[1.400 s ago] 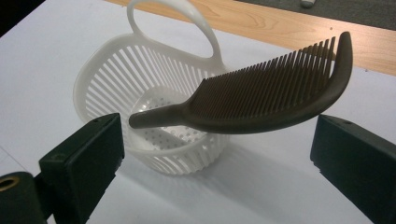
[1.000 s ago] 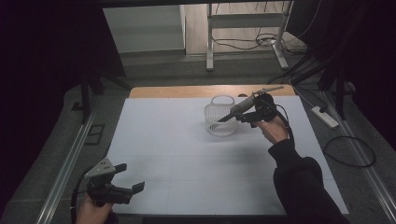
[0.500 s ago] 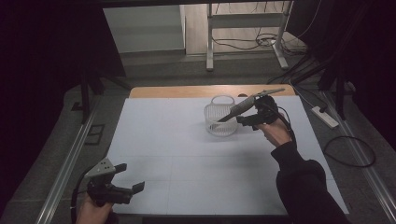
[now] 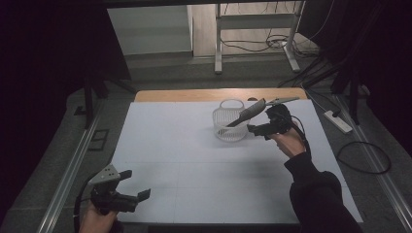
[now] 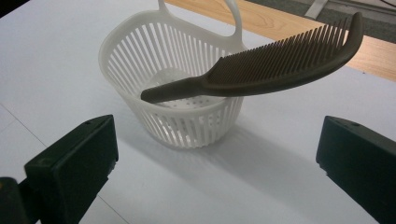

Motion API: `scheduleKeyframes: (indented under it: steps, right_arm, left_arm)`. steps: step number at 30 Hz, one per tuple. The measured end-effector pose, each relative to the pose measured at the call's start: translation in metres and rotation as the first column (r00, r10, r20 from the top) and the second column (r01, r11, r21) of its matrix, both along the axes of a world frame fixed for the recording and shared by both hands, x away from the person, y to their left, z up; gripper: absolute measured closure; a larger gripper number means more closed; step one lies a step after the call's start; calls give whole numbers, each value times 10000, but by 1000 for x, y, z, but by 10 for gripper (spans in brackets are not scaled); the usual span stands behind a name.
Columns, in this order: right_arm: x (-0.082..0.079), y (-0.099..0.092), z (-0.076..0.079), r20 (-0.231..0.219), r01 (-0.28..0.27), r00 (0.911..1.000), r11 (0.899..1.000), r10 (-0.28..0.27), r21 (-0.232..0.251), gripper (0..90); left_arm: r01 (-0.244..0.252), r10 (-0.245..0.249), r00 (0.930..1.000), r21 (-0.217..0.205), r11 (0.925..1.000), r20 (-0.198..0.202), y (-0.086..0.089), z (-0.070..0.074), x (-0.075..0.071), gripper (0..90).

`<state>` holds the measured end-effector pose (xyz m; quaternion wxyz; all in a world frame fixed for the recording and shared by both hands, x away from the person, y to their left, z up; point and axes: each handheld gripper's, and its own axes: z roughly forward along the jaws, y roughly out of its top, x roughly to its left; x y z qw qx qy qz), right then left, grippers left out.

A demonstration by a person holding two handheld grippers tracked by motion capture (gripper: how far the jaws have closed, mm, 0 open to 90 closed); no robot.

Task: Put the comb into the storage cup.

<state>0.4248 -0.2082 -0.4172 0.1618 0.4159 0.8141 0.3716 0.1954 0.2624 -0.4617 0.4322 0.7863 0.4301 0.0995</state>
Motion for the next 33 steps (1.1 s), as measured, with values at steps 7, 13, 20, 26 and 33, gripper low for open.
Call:
scheduleKeyframes:
  steps: [7, 13, 20, 26, 33]
  right_arm:
    - [-4, -1, -2, 52, -51, 10000, 10000, 51, -35, 0]
    - [-9, -2, -2, 58, -141, 9999, 9999, 141, -95, 0]
    - [-15, -5, 0, -37, -256, 9997, 9996, 256, 105, 0]
    - [-19, -6, -1, 37, -329, 9995, 9994, 329, 73, 0]
    - [-25, -7, 0, -26, -444, 9990, 9986, 445, 276, 0]
  left_arm:
    - [6, -6, 10000, -28, 10000, 21, 1, 0, 0, 0]
    - [-20, 20, 10000, -83, 10000, 11, 1, 0, 0, 0]
    - [-22, 22, 10000, -46, 10000, 25, 1, 0, 0, 0]
    - [-15, 16, 10000, -46, 10000, 26, 1, 0, 0, 0]
    - [3, -2, 10000, -42, 10000, 36, 1, 0, 0, 0]
